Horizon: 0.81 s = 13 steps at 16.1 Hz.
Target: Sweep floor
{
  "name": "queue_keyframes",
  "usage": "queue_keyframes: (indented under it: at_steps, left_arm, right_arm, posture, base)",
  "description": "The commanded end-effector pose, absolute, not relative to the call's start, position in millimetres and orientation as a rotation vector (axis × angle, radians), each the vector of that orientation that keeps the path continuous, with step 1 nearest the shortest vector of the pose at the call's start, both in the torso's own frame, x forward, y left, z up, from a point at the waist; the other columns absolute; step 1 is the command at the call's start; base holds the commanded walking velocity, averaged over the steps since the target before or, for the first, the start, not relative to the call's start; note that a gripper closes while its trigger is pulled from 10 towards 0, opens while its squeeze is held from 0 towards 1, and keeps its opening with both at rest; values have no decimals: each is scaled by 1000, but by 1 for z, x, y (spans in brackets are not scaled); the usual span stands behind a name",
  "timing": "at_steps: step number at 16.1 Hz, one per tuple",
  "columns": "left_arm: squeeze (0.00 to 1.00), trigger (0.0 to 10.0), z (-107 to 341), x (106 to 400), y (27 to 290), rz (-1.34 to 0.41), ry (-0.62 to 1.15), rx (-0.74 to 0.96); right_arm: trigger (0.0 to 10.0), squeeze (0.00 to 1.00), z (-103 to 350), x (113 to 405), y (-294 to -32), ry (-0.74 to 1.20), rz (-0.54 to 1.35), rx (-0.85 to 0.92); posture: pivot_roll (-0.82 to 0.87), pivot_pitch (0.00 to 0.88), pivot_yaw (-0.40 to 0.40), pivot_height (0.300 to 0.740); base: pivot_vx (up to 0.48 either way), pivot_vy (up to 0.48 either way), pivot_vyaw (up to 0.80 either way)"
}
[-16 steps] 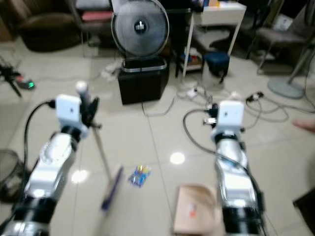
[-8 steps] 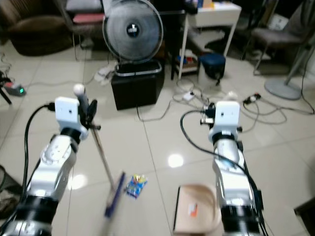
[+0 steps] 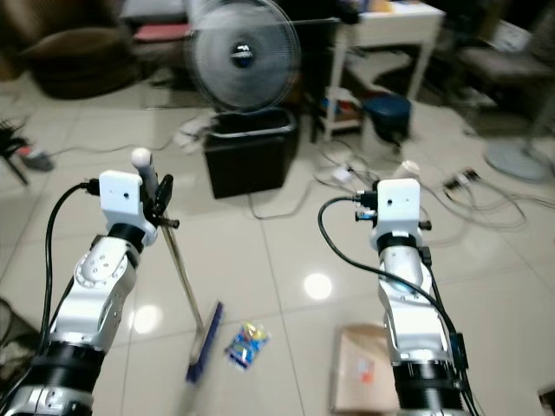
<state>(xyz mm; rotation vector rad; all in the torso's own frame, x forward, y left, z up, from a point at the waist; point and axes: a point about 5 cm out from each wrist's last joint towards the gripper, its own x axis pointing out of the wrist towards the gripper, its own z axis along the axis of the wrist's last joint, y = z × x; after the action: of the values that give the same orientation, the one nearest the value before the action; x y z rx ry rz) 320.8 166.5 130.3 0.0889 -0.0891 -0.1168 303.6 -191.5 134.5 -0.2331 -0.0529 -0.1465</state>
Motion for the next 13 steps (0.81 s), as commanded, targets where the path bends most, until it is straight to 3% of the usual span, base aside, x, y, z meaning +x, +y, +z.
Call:
queue_keyframes:
  at_steps: [1,7,13]
  left_arm:
    - [0,10000,141,323,174,-95,-130,123]
    - [0,10000,140,324,173,-115,-126,129]
    - [0,10000,137,327,180,-111,-124,132]
  right_arm:
    - [10000,0,142,306,-184,-96,-142,-165]
    - [10000,0,137,304,-186,-82,-159,-167]
    - [10000,0,132,301,-190,-63,-183,-133]
  posture:
    - [-91,0,33,740]
    - [-90,0,42,740]
    - [-84,38,50,740]
  base:
    - [420,0,0]
    - [412,0,0]
    - [0,0,0]
